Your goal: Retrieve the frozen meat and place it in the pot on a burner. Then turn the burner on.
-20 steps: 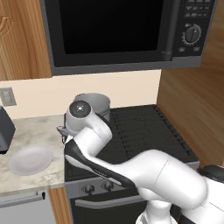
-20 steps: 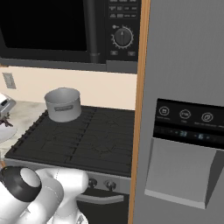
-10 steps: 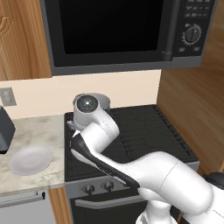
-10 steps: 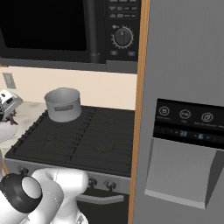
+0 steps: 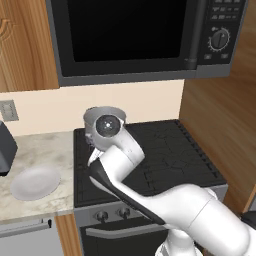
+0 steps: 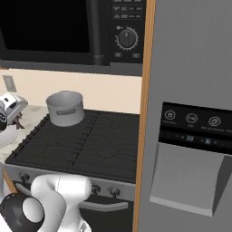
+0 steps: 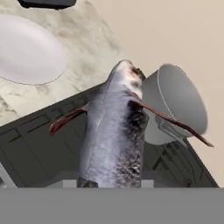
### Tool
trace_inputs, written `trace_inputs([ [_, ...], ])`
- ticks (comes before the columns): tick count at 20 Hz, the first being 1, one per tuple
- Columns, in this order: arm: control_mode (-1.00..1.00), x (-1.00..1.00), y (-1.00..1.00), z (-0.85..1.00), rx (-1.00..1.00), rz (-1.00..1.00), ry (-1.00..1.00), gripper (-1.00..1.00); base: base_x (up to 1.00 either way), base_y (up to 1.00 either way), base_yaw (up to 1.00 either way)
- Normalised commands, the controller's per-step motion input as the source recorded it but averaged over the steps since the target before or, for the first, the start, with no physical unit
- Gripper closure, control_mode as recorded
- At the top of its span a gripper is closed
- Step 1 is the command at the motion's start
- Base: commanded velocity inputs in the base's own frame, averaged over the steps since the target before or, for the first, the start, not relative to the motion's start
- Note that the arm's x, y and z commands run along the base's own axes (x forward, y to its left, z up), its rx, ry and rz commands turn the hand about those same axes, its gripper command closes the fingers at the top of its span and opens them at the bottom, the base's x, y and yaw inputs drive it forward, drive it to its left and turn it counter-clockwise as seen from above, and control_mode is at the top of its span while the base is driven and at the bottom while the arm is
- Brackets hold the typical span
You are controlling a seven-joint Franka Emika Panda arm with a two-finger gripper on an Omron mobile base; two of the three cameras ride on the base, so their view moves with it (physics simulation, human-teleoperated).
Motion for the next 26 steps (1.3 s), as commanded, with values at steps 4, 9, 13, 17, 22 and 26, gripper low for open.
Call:
trace_inputs([
  [4,-1.00,0.03,-0.22,0.05,0.00,-0.07,-0.15,1.00,0.00,0.00,0.00],
  [9,-1.00,0.00,-0.21,0.32,0.05,-0.11,-0.01,1.00,0.00,0.00,0.00],
  [13,-1.00,0.00,-0.16,0.42,0.10,-0.11,0.01,1.00,0.00,0.00,0.00],
  [17,-1.00,0.00,-0.12,0.30,0.12,-0.09,0.06,1.00,0.00,0.00,0.00],
  [22,-1.00,0.09,-0.08,0.01,0.14,-0.07,0.00,1.00,0.00,0.00,0.00],
  [26,-1.00,0.13,-0.04,0.00,0.10,-0.04,-0.02,1.00,0.00,0.00,0.00],
])
